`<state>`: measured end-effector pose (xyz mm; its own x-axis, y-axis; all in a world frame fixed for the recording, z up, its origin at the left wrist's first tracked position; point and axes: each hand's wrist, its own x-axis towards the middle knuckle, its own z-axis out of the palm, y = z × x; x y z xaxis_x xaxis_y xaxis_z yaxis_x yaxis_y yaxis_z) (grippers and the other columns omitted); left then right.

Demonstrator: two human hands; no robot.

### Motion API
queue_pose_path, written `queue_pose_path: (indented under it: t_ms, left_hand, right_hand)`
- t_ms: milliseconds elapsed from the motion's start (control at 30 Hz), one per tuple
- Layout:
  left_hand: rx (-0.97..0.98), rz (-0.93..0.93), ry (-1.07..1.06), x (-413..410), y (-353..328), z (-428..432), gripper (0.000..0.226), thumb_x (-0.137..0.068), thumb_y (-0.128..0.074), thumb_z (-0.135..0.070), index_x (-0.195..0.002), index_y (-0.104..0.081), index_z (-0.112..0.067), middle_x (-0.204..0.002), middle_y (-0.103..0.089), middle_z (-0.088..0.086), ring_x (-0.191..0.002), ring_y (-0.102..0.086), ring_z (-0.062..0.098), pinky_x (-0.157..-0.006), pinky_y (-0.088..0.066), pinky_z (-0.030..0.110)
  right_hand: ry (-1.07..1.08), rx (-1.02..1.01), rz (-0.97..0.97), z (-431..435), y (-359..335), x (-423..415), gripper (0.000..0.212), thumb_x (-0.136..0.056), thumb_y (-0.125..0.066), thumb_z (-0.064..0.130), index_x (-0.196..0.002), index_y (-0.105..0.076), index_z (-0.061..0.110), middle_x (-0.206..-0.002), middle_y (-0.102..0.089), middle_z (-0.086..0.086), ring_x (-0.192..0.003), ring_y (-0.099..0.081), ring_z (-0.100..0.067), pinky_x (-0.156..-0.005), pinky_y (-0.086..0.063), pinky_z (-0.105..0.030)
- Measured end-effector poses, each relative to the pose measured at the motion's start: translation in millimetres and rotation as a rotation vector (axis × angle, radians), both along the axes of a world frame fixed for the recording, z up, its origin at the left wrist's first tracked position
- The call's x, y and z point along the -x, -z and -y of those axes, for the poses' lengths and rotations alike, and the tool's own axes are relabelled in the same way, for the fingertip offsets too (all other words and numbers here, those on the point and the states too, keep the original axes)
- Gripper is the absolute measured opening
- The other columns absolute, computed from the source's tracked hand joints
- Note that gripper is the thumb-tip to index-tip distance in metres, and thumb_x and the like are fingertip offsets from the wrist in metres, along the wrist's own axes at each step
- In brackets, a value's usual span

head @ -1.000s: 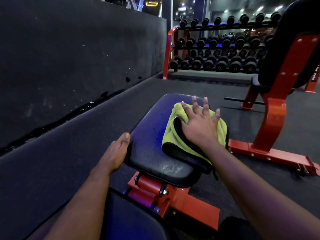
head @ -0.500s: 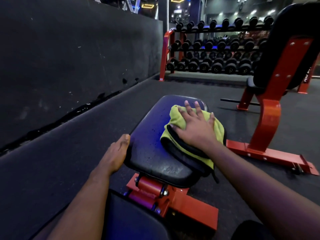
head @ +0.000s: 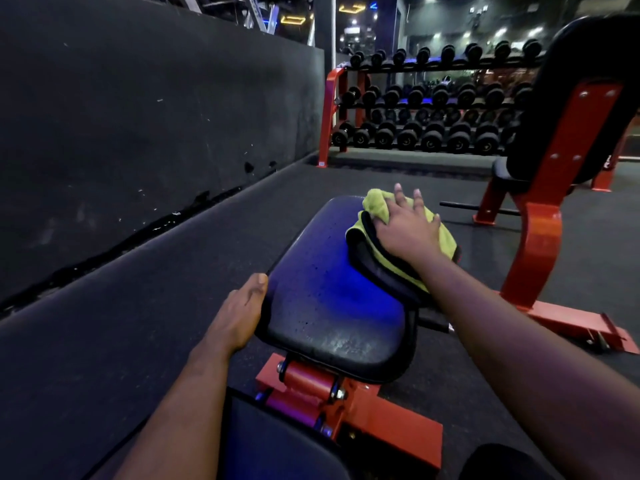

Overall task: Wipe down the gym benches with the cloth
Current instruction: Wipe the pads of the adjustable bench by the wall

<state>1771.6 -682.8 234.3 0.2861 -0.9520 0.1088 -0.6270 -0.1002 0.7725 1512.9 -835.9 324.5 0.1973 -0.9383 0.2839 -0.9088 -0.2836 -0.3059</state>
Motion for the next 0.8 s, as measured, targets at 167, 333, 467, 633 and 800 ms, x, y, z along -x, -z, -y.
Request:
queue_pose_path:
  t_ms: [167,333,467,633,800]
  left_hand:
    - [0.036,0.011,-0.007,3,0,1,0.065,-0.086,-0.012,-0.074,-0.1,-0.052,-0.025,-0.089,-0.064,0.01,-0.085,-0.06,0.023,-0.084,-0.05,0.051]
    - [0.048,-0.006,0.004,1,1,3,0.059,-0.093,-0.013,-0.071,-0.096,-0.053,-0.027,-0.084,-0.062,0.004,-0.08,-0.059,0.019,-0.078,-0.049,0.048]
    - [0.06,0.004,-0.008,0,2,5,0.046,-0.1,-0.018,-0.059,-0.091,-0.05,-0.028,-0.078,-0.059,0.003,-0.076,-0.057,0.019,-0.077,-0.049,0.05]
    - [0.06,-0.027,-0.001,-1,3,5,0.06,-0.088,-0.015,-0.073,-0.1,-0.056,-0.032,-0.09,-0.064,-0.001,-0.089,-0.061,0.019,-0.084,-0.051,0.049]
    - [0.037,-0.055,0.023,-4,5,6,0.068,-0.084,-0.012,-0.079,-0.105,-0.058,-0.034,-0.098,-0.066,-0.002,-0.095,-0.061,0.017,-0.091,-0.048,0.051]
  right_hand:
    - [-0.044,0.054,0.017,-37,27,13,0.064,-0.101,-0.026,0.061,-0.157,-0.015,0.033,-0.165,0.003,0.015,-0.152,0.012,-0.016,-0.119,-0.002,-0.061]
    - [-0.023,0.042,0.011,-8,12,9,0.063,-0.101,-0.029,0.058,-0.156,-0.021,0.029,-0.166,0.0,0.013,-0.153,0.007,-0.02,-0.118,-0.008,-0.062]
    - [-0.018,-0.005,-0.216,27,-16,-18,0.066,-0.1,-0.021,0.06,-0.158,-0.015,0.029,-0.167,-0.001,0.006,-0.153,0.001,-0.027,-0.115,-0.007,-0.068]
    - [-0.297,0.083,-0.354,4,-9,-15,0.07,-0.097,-0.016,0.068,-0.158,-0.006,0.035,-0.165,0.003,0.016,-0.153,0.004,-0.016,-0.119,0.003,-0.06]
    - [-0.225,0.073,-0.2,13,-7,13,0.066,-0.101,-0.025,0.059,-0.158,-0.01,0.031,-0.164,-0.011,0.017,-0.152,-0.002,-0.006,-0.122,-0.001,-0.052]
